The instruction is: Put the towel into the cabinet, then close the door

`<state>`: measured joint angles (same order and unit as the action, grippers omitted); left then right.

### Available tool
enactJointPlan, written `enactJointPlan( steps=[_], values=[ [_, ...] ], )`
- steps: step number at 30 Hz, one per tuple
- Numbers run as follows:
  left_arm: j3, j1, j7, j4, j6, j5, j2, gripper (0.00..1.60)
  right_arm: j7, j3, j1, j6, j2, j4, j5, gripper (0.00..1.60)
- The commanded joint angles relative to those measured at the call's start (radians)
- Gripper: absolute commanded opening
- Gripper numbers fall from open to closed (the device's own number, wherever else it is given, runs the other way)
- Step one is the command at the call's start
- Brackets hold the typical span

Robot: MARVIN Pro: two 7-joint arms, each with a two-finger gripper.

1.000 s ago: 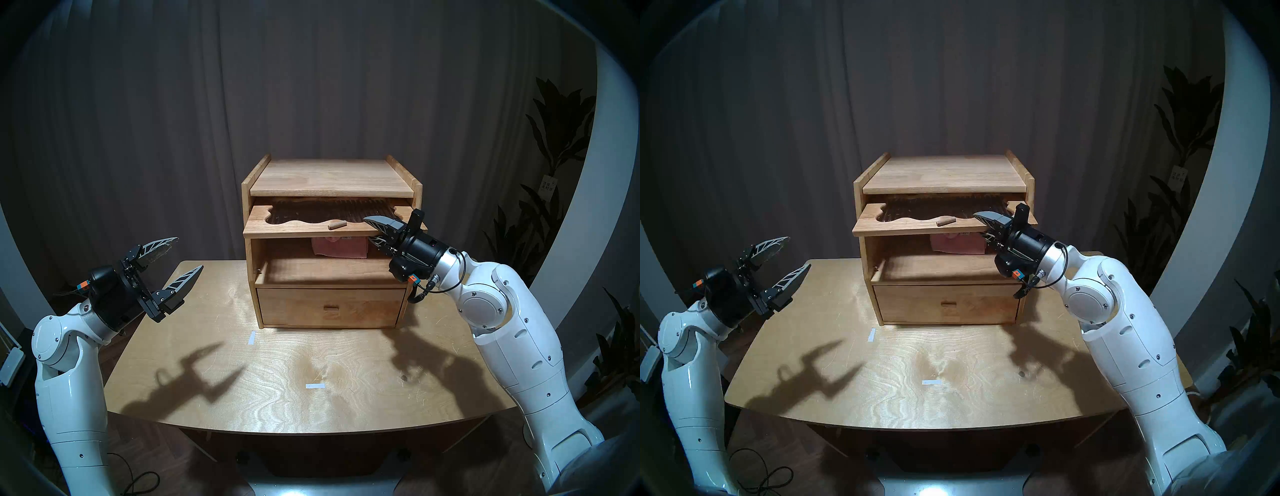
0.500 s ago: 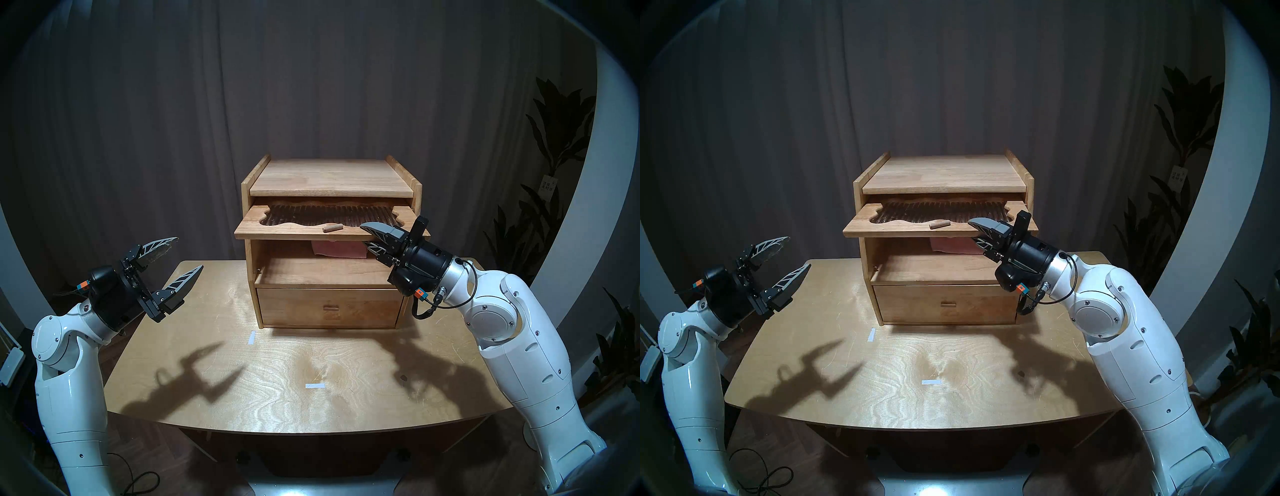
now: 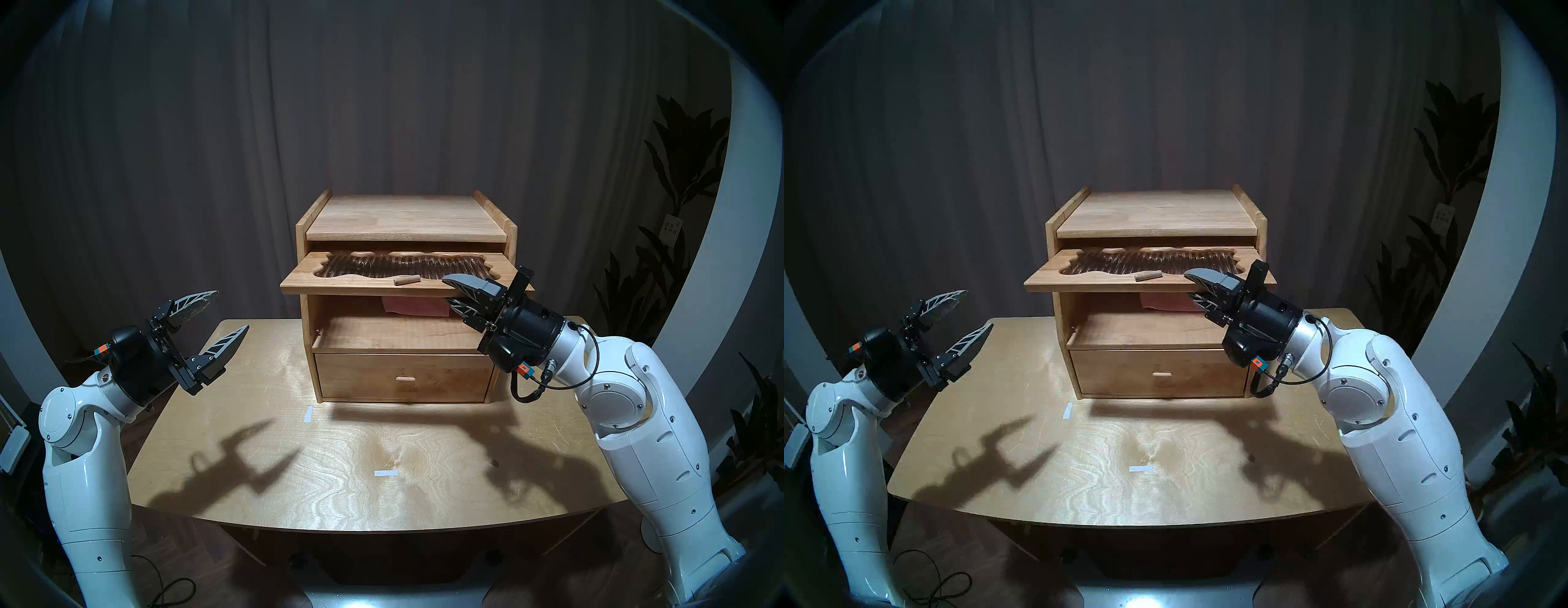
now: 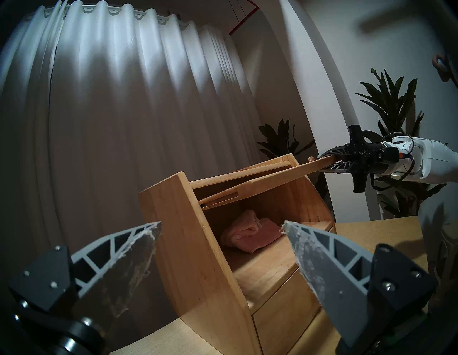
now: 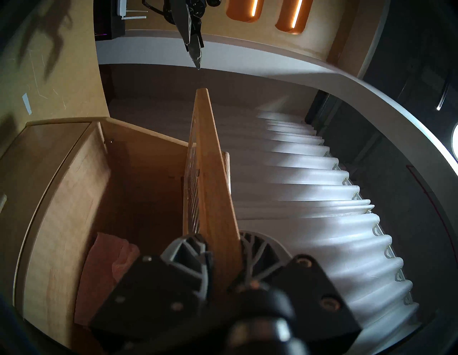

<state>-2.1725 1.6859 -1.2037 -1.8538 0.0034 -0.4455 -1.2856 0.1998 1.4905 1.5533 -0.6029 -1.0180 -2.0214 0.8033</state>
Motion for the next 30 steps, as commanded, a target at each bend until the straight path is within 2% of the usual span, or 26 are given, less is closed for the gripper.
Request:
enactJointPlan(
  steps=[1, 13, 14, 15, 16, 20, 23, 27, 30],
  values=[
    [0.002, -0.009, -0.001, -0.009, 0.001, -0.005, 0.002, 1.60, -0.035, 0.056, 0.068, -0.024, 0.015, -0.111, -0.051, 0.00],
    [0.002, -0.009, 0.000, -0.009, 0.001, -0.005, 0.002, 1.60, -0.023, 0.073, 0.139, -0.025, 0.013, -0.169, -0.071, 0.00],
    [0.002, -0.009, 0.000, -0.009, 0.001, -0.005, 0.002, 1.60, -0.019, 0.079, 0.150, -0.020, 0.015, -0.176, -0.071, 0.18],
    [0.002, -0.009, 0.000, -0.009, 0.001, -0.005, 0.002, 1.60, -0.012, 0.082, 0.154, -0.019, 0.019, -0.175, -0.074, 1.07],
    [0.002, -0.009, 0.000, -0.009, 0.001, -0.005, 0.002, 1.60, -0.004, 0.091, 0.169, -0.017, 0.026, -0.184, -0.077, 1.60],
    [0.002, -0.009, 0.000, -0.010, 0.001, -0.006, 0.002, 1.60, 0.046, 0.139, 0.257, -0.031, 0.086, -0.225, -0.095, 1.60],
    [0.002, -0.009, 0.000, -0.009, 0.001, -0.005, 0.002, 1.60, 0.104, 0.156, 0.287, -0.037, 0.124, -0.256, -0.109, 1.60],
    [0.002, -0.009, 0.000, -0.009, 0.001, -0.005, 0.002, 1.60, 0.169, 0.186, 0.325, -0.041, 0.147, -0.262, -0.156, 1.60],
    [0.002, -0.008, 0.000, -0.009, 0.000, -0.005, 0.002, 1.60, 0.206, 0.231, 0.375, -0.028, 0.146, -0.289, -0.213, 1.60]
  ],
)
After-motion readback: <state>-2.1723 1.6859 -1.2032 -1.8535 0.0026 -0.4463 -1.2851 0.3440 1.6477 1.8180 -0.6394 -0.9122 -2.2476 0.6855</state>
